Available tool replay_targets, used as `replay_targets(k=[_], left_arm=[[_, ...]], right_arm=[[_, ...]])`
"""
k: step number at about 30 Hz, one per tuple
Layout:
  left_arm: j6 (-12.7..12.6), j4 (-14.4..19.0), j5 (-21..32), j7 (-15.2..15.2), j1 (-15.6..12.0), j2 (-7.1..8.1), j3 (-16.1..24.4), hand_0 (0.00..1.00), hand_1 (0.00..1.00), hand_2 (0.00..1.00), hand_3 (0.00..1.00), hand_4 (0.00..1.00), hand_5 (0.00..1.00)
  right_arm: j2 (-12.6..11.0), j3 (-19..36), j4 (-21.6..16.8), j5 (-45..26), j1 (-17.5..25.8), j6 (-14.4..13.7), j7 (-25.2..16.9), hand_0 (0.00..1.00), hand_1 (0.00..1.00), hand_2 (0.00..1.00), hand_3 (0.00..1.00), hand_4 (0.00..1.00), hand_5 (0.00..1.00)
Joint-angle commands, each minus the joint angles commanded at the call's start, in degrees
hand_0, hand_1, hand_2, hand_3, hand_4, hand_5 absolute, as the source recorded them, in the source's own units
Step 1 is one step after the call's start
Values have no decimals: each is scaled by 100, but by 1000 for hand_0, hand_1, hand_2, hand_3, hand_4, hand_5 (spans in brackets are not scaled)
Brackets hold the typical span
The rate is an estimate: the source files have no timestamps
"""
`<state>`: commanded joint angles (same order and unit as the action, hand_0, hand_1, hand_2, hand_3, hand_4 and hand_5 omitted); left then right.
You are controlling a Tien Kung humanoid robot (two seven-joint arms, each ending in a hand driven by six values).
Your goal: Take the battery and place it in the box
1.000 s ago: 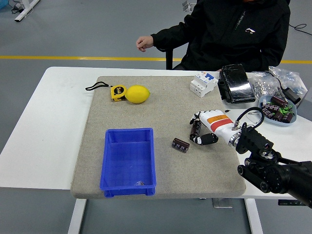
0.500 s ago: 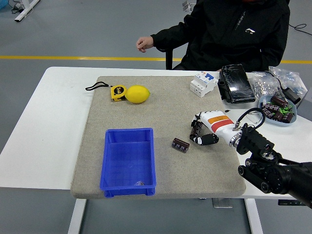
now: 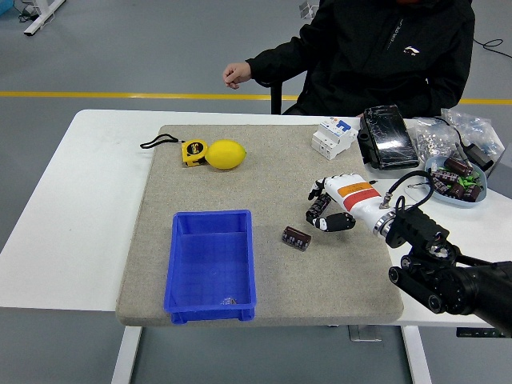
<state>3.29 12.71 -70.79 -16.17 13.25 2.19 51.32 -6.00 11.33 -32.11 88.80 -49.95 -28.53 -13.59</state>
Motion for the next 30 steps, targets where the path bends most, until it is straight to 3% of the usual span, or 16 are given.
replay_targets(k=[7, 15, 23, 25, 30], left_arm=[[-2, -4, -39, -14, -7, 16, 52, 769, 755, 751, 603, 657, 587], [9, -8, -158, -47, -43, 35, 168, 769, 754, 752, 602, 657, 587], [34, -3, -278, -95, -77, 64, 291, 769, 753, 750, 601, 656, 586], [36, -2, -285, -102, -73, 68, 300, 769, 753, 750, 600, 657, 588], [40, 3, -307, -120, -52, 79, 328, 769, 753, 750, 600, 657, 588]], right_arm=[[-97, 202, -369, 236, -30, -25, 55, 312, 457, 568, 557, 661, 212], [-128, 479, -1541, 764, -108, -155, 254, 312, 458, 569, 557, 657, 210], [-41, 267, -2798, 1050, -103, -167, 539, 312, 461, 570, 558, 655, 211], [-17, 161, -3024, 1078, -107, -126, 600, 362, 486, 583, 563, 669, 204], [105, -129, -3324, 1198, -141, 122, 772, 362, 486, 583, 563, 669, 204]])
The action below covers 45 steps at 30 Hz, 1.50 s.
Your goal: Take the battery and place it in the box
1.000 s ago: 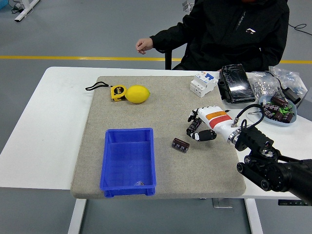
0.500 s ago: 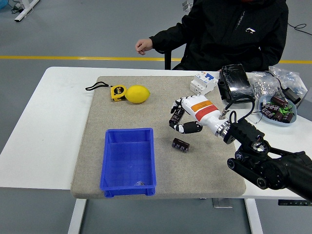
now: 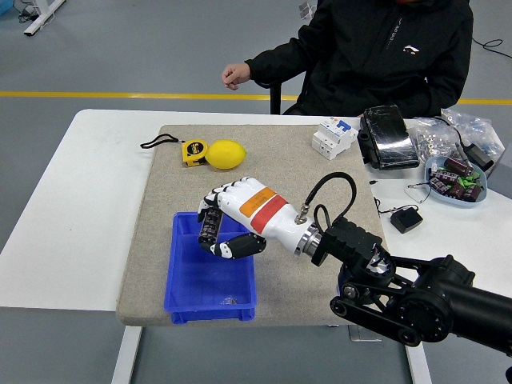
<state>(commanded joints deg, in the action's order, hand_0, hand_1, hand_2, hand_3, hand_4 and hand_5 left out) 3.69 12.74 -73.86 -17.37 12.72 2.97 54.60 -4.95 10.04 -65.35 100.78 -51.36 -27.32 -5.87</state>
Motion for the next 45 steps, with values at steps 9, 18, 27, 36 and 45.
replay_targets(k=[9, 18, 27, 36, 45], left_arm=[[-8, 10, 52, -15, 49, 16, -33, 769, 753, 750, 600, 656, 586], [-19, 7, 79, -13, 61, 21, -44, 771, 753, 750, 600, 655, 586], [-28, -14, 79, 21, -3, 37, -26, 770, 753, 750, 600, 655, 586], [-36, -26, 27, 38, -42, 3, 7, 769, 753, 750, 601, 654, 585], [-54, -22, 77, 52, -51, -32, -52, 768, 751, 752, 601, 655, 586]], right_arm=[[106, -114, 98, -19, -48, 435, 63, 630, 687, 750, 798, 907, 288], [15, 90, 135, -31, -74, 370, 42, 652, 701, 762, 814, 903, 285], [-543, 787, 23, -8, 88, 190, 71, 582, 654, 723, 788, 858, 260], [-705, 1316, 582, -252, 693, -190, -2, 496, 606, 682, 710, 880, 290], [-612, 1281, 943, -320, 1073, -256, -68, 488, 601, 673, 712, 882, 291]])
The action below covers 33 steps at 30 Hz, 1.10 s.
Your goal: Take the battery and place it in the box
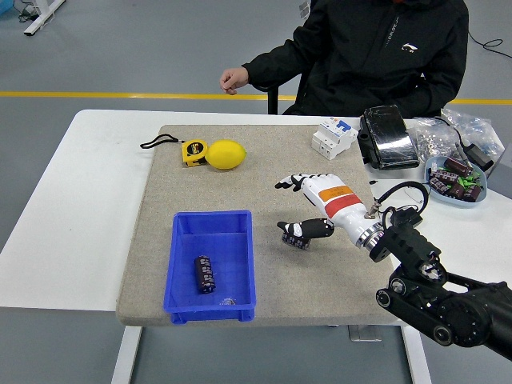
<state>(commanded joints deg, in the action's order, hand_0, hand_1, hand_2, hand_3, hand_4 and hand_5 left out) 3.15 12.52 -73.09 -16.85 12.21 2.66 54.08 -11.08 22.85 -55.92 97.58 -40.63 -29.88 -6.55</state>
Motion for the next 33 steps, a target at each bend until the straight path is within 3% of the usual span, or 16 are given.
replay_targets(k=[8, 22, 23, 28, 29, 33], left_arm=[[4, 3, 17, 9, -8, -18, -36, 768, 751, 752, 601, 654, 586], [26, 14, -18, -2, 25, -33, -50, 767, 749, 752, 602, 654, 586], [26, 15, -12, -2, 32, -33, -55, 767, 749, 752, 602, 654, 586], [35, 20, -30, -4, 51, -40, -63, 767, 750, 752, 602, 654, 586], [36, 20, -28, -4, 52, -40, -68, 767, 750, 752, 602, 654, 586], [38, 23, -24, -4, 61, -45, -81, 767, 750, 752, 602, 654, 586]], right_arm=[[162, -97, 356, -83, 208, -81, -77, 488, 596, 674, 705, 881, 290], [462, -361, 974, -338, 207, -226, -198, 461, 583, 662, 685, 868, 285], [484, -401, 1020, -372, 195, -259, -220, 376, 504, 604, 639, 813, 263], [562, -591, 1174, -447, 152, -367, -308, 376, 504, 604, 639, 813, 263], [574, -615, 1199, -464, 148, -388, -321, 295, 436, 516, 521, 745, 236], [640, -728, 1316, -524, 122, -492, -365, 295, 436, 516, 521, 745, 236]])
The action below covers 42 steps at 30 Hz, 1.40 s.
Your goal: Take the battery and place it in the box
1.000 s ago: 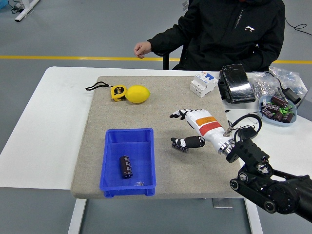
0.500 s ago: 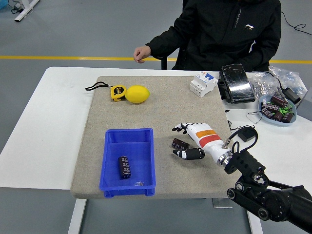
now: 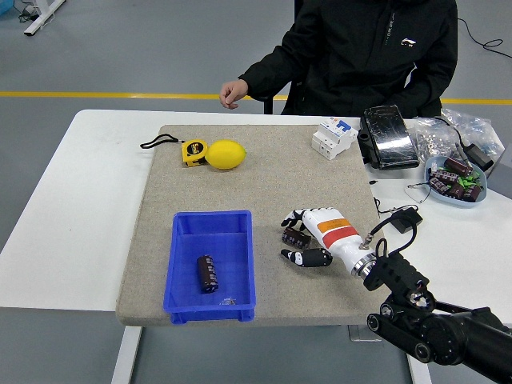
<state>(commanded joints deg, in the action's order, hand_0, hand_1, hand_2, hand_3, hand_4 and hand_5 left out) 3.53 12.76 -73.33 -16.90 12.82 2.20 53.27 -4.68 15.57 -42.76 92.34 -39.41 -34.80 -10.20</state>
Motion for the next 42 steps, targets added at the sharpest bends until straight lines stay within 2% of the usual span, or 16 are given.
replay_targets(k=[1, 2, 22, 25, 26, 42], left_arm=[[1, 1, 0, 0, 2, 0, -4, 767, 750, 752, 602, 654, 586], [2, 1, 2, 1, 4, 0, -8, 767, 749, 753, 602, 654, 586], [1, -2, 16, 16, 8, 0, -29, 767, 749, 753, 602, 654, 586], [1, -3, 25, 17, 8, 4, -35, 767, 749, 753, 602, 654, 586], [3, -3, 26, 16, 8, 6, -36, 767, 749, 752, 603, 654, 586], [33, 1, -21, -13, -11, 46, 3, 767, 749, 751, 603, 655, 587]], right_arm=[[13, -22, 24, 5, -7, -1, 3, 295, 436, 516, 521, 745, 236], [21, -36, 42, 11, -12, -1, 6, 229, 397, 448, 457, 709, 221], [-36, -40, 196, -69, -46, 35, 3, 163, 362, 431, 445, 676, 211], [-50, -22, 171, -51, -65, 23, 0, 163, 362, 431, 445, 676, 211], [-54, -17, 160, -40, -71, 24, 2, 135, 347, 427, 441, 649, 197], [-122, 108, -194, 159, -179, 39, 38, 128, 341, 425, 441, 635, 191]])
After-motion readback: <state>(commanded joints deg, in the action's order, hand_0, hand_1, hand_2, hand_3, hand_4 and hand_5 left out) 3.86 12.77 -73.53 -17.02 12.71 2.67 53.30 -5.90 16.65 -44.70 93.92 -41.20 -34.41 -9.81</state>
